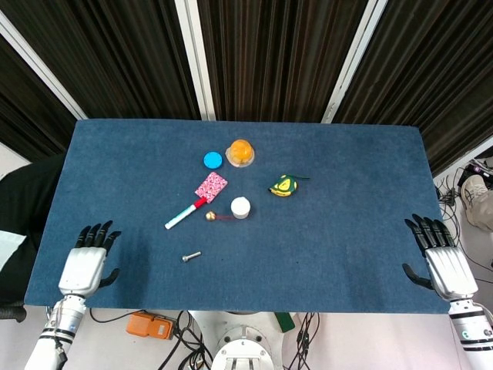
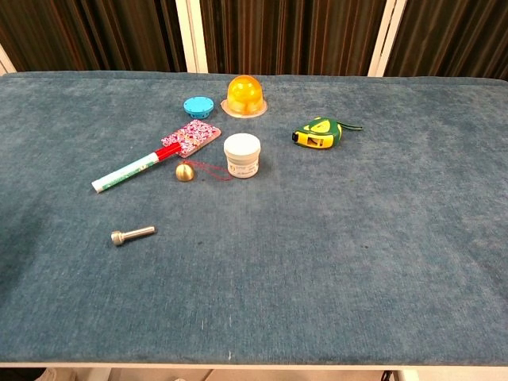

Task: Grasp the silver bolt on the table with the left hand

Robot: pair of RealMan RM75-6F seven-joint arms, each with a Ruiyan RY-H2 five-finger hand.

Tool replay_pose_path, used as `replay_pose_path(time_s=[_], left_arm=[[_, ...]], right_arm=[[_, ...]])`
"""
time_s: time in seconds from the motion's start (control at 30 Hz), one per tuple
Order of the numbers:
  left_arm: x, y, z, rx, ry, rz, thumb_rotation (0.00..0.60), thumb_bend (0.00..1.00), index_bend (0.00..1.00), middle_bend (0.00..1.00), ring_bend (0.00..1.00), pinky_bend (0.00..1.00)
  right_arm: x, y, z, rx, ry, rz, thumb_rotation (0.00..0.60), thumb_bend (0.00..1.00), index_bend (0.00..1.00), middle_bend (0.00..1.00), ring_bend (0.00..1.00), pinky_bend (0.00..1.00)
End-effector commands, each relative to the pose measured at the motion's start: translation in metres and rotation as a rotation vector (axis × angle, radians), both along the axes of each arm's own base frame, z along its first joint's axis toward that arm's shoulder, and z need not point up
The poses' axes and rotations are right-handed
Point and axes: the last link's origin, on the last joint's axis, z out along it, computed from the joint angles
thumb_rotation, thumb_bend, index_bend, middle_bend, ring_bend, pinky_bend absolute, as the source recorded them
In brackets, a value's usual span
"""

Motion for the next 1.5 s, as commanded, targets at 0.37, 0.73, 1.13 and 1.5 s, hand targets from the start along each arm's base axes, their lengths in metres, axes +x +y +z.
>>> replay_pose_path(time_s=[0.37,0.73,1.13,1.5], left_arm=[[0.039,0.019,-0.036,-0.094,-0.091,-0.089,0.600,0.25,0.26,0.01,0.00,0.05],[0.073,0.034,-0.074,-0.117,-0.090,-0.085,0.600,0.25,0.30,0.02,0.00,0.05],[0.091,0.038,-0.101,-0.140,-0.086,-0.070,0.600,0.25,0.38,0.02,0.00,0.05],[0.087,0.041,-0.116,-0.129,-0.061,-0.034,0.600,0.25,0.40,0.03,0.00,0.05]], right_arm=[[0.000,0.000,-0.001,0.007,0.007,-0.007,0.600,0.46,0.03,0.08,0.07,0.08],[0.000,0.000,-0.001,0.011,0.007,-0.007,0.600,0.46,0.03,0.08,0.07,0.08],[-0.001,-0.001,-0.001,0.018,0.007,-0.010,0.600,0.46,0.03,0.08,0.07,0.08],[-0.001,0.000,-0.001,0.018,0.009,-0.006,0.600,0.46,0.03,0.08,0.07,0.08]])
